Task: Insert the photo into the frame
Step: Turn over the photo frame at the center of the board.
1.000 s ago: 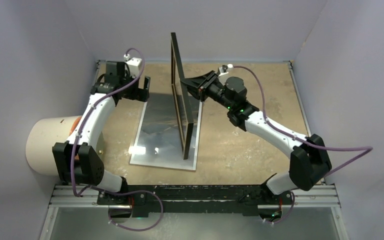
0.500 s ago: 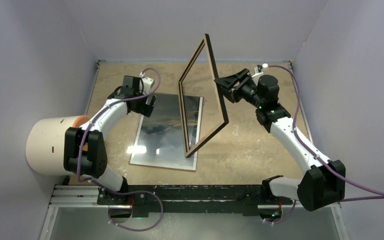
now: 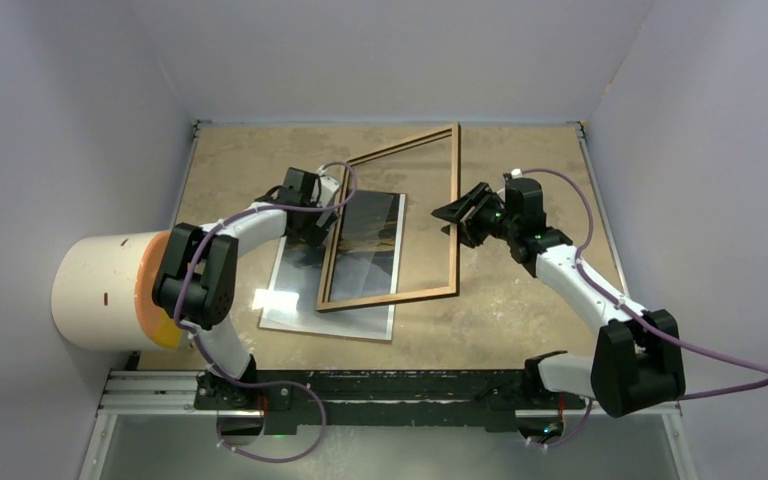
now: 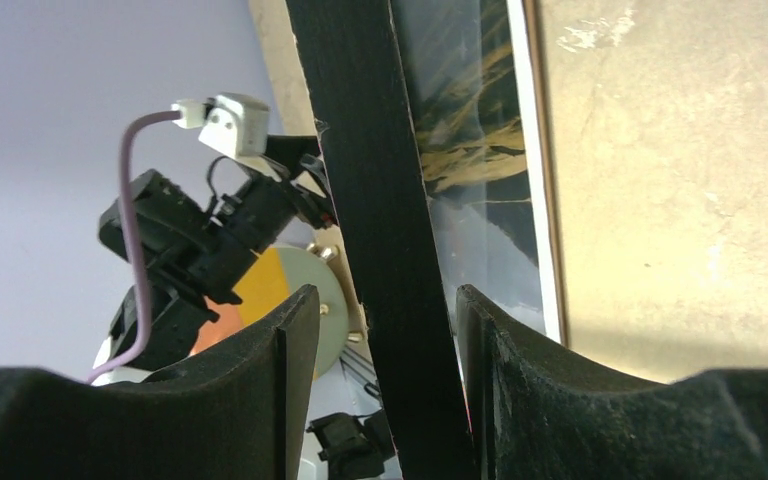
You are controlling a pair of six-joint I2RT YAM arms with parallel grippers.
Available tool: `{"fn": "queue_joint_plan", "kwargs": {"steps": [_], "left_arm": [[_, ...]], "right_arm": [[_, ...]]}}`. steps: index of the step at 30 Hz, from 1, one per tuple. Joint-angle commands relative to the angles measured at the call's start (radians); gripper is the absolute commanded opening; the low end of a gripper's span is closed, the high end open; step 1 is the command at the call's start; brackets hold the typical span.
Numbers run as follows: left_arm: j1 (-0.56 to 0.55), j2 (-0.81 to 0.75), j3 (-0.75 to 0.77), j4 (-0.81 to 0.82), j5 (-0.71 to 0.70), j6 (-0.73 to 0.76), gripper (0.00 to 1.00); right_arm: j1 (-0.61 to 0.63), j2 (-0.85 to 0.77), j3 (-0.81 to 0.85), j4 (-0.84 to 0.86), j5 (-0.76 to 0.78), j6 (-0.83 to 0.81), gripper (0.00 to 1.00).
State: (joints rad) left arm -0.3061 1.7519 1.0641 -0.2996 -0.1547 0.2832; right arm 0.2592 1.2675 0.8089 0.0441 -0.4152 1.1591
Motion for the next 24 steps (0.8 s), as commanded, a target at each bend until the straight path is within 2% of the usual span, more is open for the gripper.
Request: {"fn": "queue_joint_plan", "kwargs": {"steps": [1, 6, 10, 13, 22, 24], "left_arm": [[0.002, 0.035, -0.007, 0.05, -0.057, 0.037, 1.0], [-0.009, 0.021, -0.045, 0.06, -0.026, 0.044, 1.0], [-0.033, 0.001, -0.066, 0.07, 0.004, 0.061, 1.0], [-0.066, 0.014, -0.067, 0.073, -0.029, 0.094, 1.0], [-0.091, 0.042, -0.04, 0.051, -0.025, 0.098, 1.0], [-0.101, 0.033, -0.044, 0.044, -0.022, 0.099, 1.0]], "right_arm": [[-0.018, -0.014, -0.032, 0.04, -0.035, -0.033, 0.55], [-0.061, 0.02, -0.041, -0.013, -0.014, -0.125, 0.54], [-0.077, 0.086, 0.004, -0.118, 0.022, -0.251, 0.55], [-0.08, 0.111, 0.019, -0.153, 0.057, -0.323, 0.58], [-0.084, 0.119, -0.004, -0.18, 0.179, -0.369, 0.62], [-0.091, 0.138, 0.004, -0.209, 0.198, -0.371, 0.68]]}}
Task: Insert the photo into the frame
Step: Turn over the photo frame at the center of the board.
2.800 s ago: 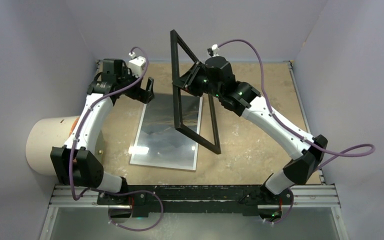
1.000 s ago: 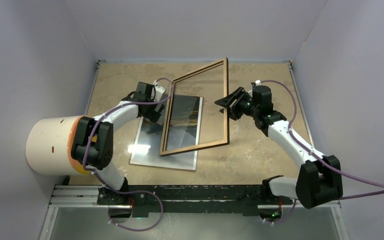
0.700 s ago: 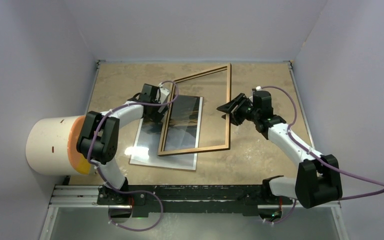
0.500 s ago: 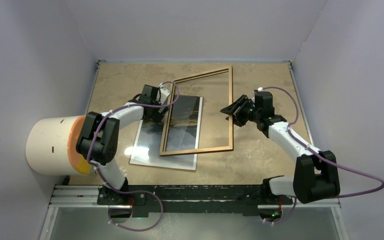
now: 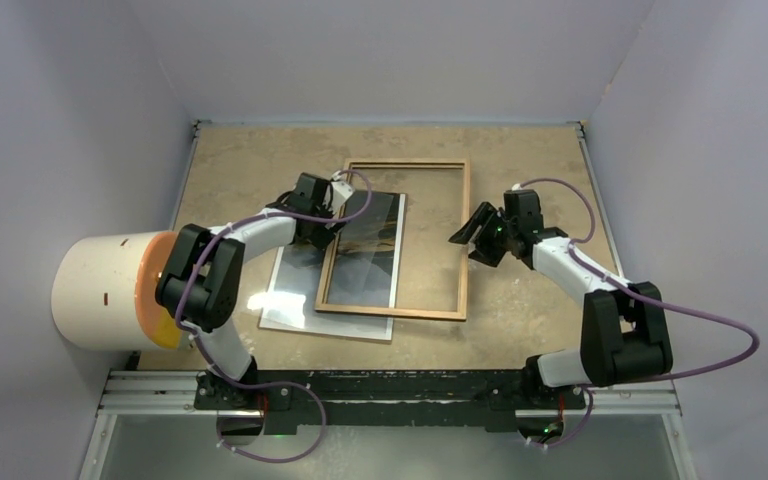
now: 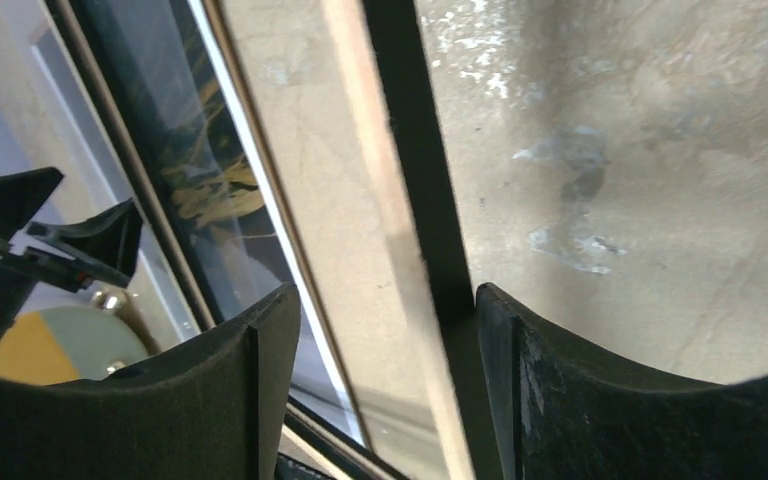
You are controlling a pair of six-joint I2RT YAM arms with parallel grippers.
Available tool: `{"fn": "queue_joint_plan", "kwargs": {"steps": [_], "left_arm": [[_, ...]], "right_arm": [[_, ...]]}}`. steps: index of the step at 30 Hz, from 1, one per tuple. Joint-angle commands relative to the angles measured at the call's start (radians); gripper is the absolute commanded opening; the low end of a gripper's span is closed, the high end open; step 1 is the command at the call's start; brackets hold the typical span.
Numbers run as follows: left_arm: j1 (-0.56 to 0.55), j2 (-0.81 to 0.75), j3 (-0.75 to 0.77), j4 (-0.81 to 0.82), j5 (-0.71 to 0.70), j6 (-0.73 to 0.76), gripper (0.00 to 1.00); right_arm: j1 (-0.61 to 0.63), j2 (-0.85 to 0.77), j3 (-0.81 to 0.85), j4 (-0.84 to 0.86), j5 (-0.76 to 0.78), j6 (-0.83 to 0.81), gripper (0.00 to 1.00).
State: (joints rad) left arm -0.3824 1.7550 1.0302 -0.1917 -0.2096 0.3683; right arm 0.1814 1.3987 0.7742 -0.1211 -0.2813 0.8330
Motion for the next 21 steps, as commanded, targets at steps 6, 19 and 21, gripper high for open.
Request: {"fn": "queue_joint_plan", "kwargs": {"steps": [6, 19, 21], "left_arm": [[-0.061, -0.003, -0.004, -0.09, 0.088, 0.018, 1.0], [-0.224, 0.132, 0.198, -0.115, 0.042, 0.07, 1.0], [-0.232, 0.176, 0.259, -0.134, 0.054, 0.065, 1.0]], "right_arm": [[-0.036, -0.003, 0.039, -0.071, 0.096, -0.017, 0.84], [-0.042, -0.05, 0.047, -0.158, 0.13, 0.015, 0.85], [-0.042, -0.044, 0.052, -0.167, 0.118, 0.009, 0.84]]}}
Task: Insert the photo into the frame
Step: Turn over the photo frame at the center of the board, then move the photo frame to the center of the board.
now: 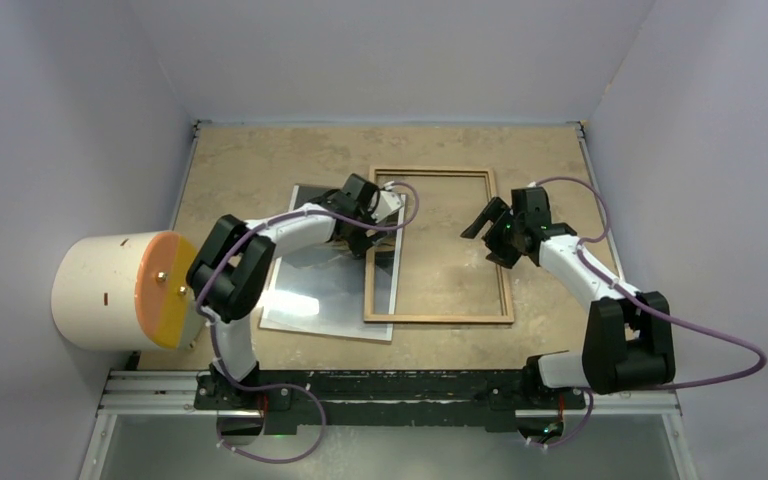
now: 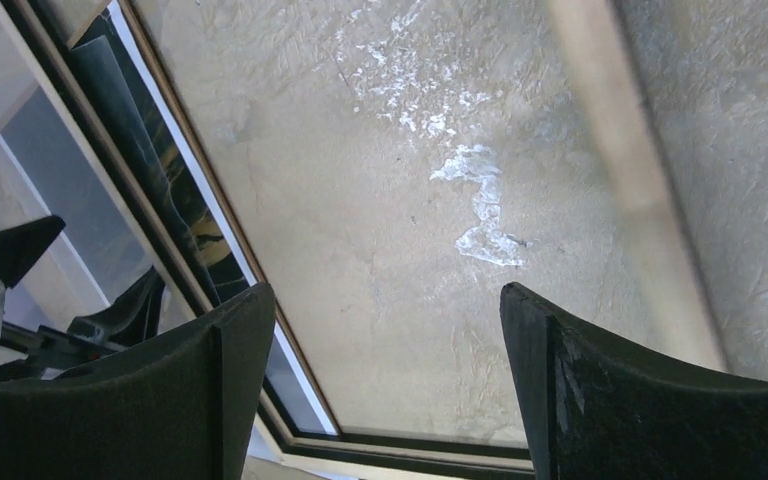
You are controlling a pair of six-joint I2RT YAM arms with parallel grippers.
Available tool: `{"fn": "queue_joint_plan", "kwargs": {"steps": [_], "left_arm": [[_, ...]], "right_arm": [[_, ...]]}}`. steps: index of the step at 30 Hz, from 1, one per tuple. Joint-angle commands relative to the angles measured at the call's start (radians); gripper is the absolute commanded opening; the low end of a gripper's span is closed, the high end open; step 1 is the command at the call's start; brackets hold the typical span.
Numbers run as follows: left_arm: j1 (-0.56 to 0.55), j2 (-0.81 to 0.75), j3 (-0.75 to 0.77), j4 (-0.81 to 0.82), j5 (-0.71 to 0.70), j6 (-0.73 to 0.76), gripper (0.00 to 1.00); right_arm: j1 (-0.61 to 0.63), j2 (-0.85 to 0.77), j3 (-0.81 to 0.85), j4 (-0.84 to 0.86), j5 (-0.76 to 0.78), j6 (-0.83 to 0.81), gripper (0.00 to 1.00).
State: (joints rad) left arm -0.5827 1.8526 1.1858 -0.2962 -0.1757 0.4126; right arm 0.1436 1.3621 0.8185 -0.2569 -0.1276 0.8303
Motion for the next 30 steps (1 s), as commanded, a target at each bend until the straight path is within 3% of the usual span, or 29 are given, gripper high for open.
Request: {"fn": "queue_joint_plan", "kwargs": {"steps": [1, 9, 13, 17, 22, 26, 30], "left_arm": [[-0.036, 0.1, 0.136, -0.043, 0.034, 0.012, 1.0], [-0.026, 0.141, 0.334, -0.202, 0.151, -0.075, 1.0], [0.106, 0.046, 0.37, -0.262, 0.315, -0.12, 1.0], [0.267, -0.038, 0.393, -0.302, 0.34, -0.138, 1.0], [0.453, -0.079, 0.307, -0.301, 0.29, -0.119, 1.0], [0.487, -0.138, 0.147, -0.258, 0.213, -0.069, 1.0], [0.488, -0.189, -0.012, -0.188, 0.2, -0.045, 1.0]], "right_arm": [[-0.004, -0.008, 0.01, -0.034, -0.036, 0.006, 0.84], [0.077, -0.035, 0.056, -0.037, 0.071, -0.012, 0.8], [0.227, 0.046, 0.155, -0.065, 0.204, -0.032, 0.81], [0.386, 0.198, 0.331, -0.088, 0.301, -0.068, 0.8], [0.536, 0.439, 0.616, -0.191, 0.439, -0.138, 0.78], [0.589, 0.606, 0.796, -0.287, 0.525, -0.167, 0.72], [0.611, 0.682, 0.863, -0.267, 0.557, -0.197, 0.66]]}}
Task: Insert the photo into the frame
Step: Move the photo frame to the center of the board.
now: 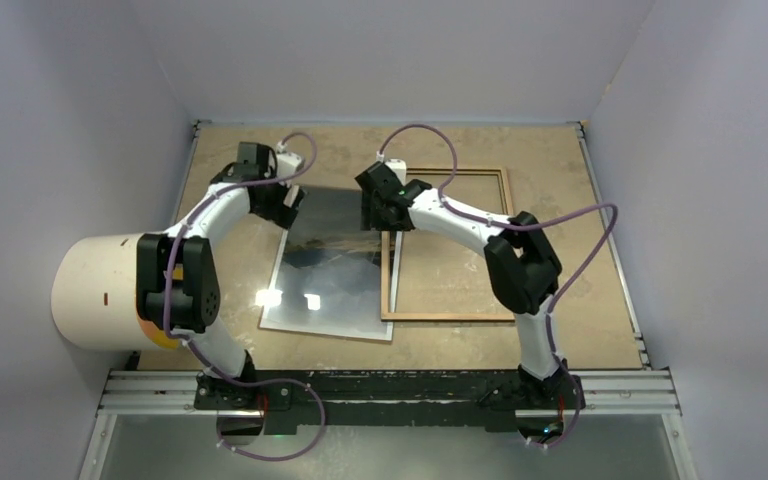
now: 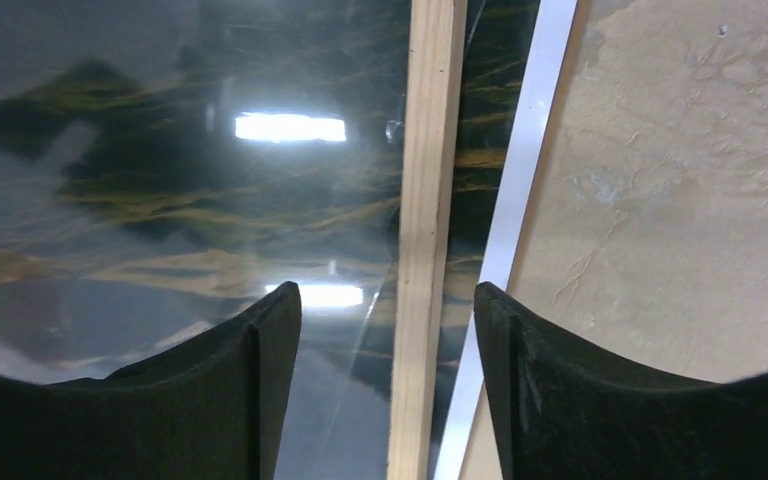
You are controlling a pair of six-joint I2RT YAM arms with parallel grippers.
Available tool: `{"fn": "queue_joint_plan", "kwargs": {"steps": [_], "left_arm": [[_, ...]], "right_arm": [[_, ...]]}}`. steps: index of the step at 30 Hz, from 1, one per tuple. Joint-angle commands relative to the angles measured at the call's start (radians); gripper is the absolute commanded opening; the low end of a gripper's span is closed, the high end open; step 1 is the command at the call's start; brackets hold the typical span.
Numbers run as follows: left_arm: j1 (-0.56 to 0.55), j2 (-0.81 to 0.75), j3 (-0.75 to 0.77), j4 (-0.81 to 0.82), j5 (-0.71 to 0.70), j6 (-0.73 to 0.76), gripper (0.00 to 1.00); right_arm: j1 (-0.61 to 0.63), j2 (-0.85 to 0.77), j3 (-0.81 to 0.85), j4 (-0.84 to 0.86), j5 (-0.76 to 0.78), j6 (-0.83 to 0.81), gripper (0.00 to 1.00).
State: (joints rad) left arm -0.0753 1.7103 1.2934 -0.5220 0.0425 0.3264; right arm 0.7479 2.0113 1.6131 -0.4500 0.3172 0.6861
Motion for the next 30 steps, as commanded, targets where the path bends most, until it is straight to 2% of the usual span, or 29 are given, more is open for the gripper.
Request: {"fn": "queue_joint_plan", "kwargs": {"steps": [1, 7, 11, 15, 20, 26, 30], "left_arm": [[-0.021, -0.044, -0.141, 0.04, -0.014, 0.047, 1.0], [-0.024, -0.035, -0.233, 0.077, -0.028, 0.082, 1.0], [-0.035, -0.039, -0.27, 0.114, -0.072, 0.088, 1.0], [-0.052, -0.044, -0.305, 0.136, -0.104, 0.099, 1.0], [-0.072, -0.055, -0.334, 0.144, -0.112, 0.107, 1.0], [-0.088, -0.073, -0.348, 0.15, -0.122, 0.112, 1.0], [-0.099, -0.079, -0.351, 0.152, -0.121, 0.107, 1.0]], "right_arm": [[0.011, 0.043, 0.072, -0.059, 0.123, -0.06, 0.63], [0.019, 0.124, 0.144, -0.072, 0.152, -0.073, 0.49], [0.022, 0.141, 0.14, -0.065, 0.17, -0.071, 0.44], [0.022, 0.16, 0.127, -0.078, 0.156, -0.058, 0.33], [0.019, 0.158, 0.093, -0.067, 0.18, -0.059, 0.33], [0.015, 0.163, 0.081, -0.065, 0.19, -0.056, 0.39], [0.003, 0.16, 0.073, -0.067, 0.191, -0.046, 0.29]]}}
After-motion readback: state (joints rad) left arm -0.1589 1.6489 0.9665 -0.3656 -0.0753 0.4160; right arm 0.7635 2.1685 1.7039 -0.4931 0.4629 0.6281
